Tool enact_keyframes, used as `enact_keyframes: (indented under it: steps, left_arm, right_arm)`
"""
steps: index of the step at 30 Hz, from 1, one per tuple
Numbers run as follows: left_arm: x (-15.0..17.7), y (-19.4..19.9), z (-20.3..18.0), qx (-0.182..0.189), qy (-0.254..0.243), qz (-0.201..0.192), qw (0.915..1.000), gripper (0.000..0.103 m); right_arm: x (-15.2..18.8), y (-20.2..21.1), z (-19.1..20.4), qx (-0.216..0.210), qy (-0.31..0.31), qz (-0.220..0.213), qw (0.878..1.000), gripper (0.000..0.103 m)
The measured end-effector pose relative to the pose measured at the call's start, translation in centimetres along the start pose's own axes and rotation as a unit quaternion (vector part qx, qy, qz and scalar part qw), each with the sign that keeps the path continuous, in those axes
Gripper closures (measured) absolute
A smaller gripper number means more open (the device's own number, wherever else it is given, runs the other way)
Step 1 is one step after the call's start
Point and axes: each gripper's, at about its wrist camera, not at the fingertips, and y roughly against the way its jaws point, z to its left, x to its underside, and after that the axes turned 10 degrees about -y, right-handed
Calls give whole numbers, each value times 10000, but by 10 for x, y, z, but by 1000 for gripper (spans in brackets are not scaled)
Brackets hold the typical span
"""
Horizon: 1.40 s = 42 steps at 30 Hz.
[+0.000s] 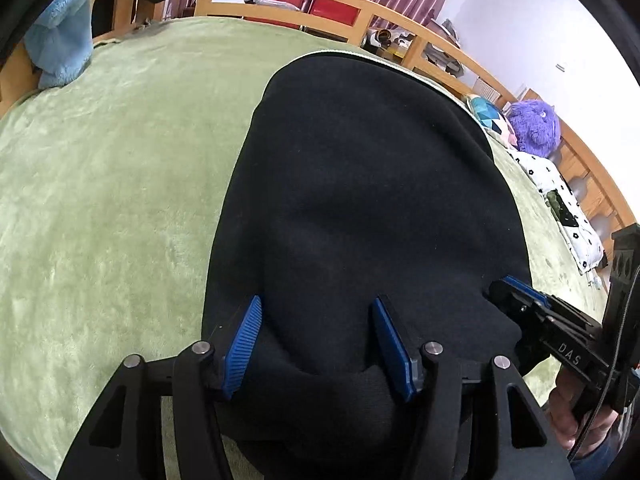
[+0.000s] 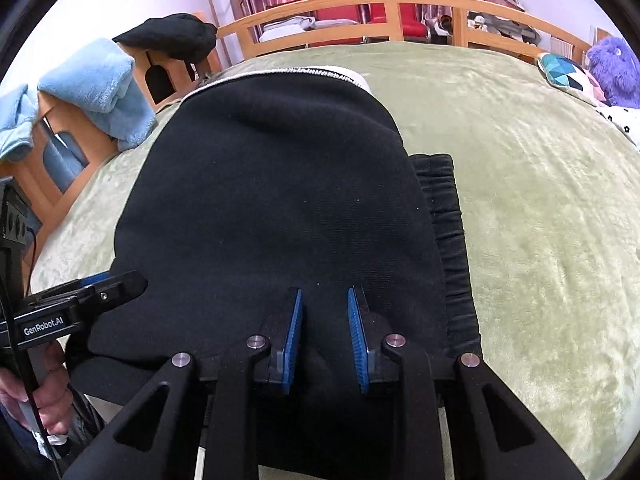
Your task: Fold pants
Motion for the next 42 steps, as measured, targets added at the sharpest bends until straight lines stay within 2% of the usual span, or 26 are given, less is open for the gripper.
enact_keyframes:
  steps: [7, 11, 18, 23, 27, 31, 33, 35, 42]
  left_arm:
    - [9, 15, 1, -60, 41, 112, 9999, 43]
    - [9, 32, -2, -62, 62, 109, 9999, 41]
    - [-1, 82, -29, -428, -241, -240, 9985, 34]
    - [-5, 121, -54, -593, -410, -609, 9955, 19]
    - [-3, 152, -81, -804, -673, -862, 9908, 16]
    - [2, 170, -97, -831, -761, -995, 9886, 11]
    - [5, 178, -101, -782, -758, -990, 9891, 9]
    - [9, 184, -104, -797, -747, -1002, 9890, 9]
    - [19, 202, -112, -1055, -790, -1091, 9852, 7]
  right_arm:
    - [0, 9, 9, 17, -50, 53, 10000, 69]
    - [-1, 27, 14, 50, -162, -21, 9999, 51]
    - [-5, 75, 20, 356, -321, -292, 9984, 47]
    - [-7, 124, 21, 567, -401, -606, 9957, 45]
    - [-4, 166, 15, 511, -561, -848, 9935, 40]
    - [5, 199, 15, 558, -480, -1028, 9920, 39]
    - [9, 209, 16, 666, -491, -1031, 9912, 35]
    - [14, 220, 16, 697, -510, -1076, 9904, 20]
    - [27, 241, 22, 766, -419, -1276, 9880, 6]
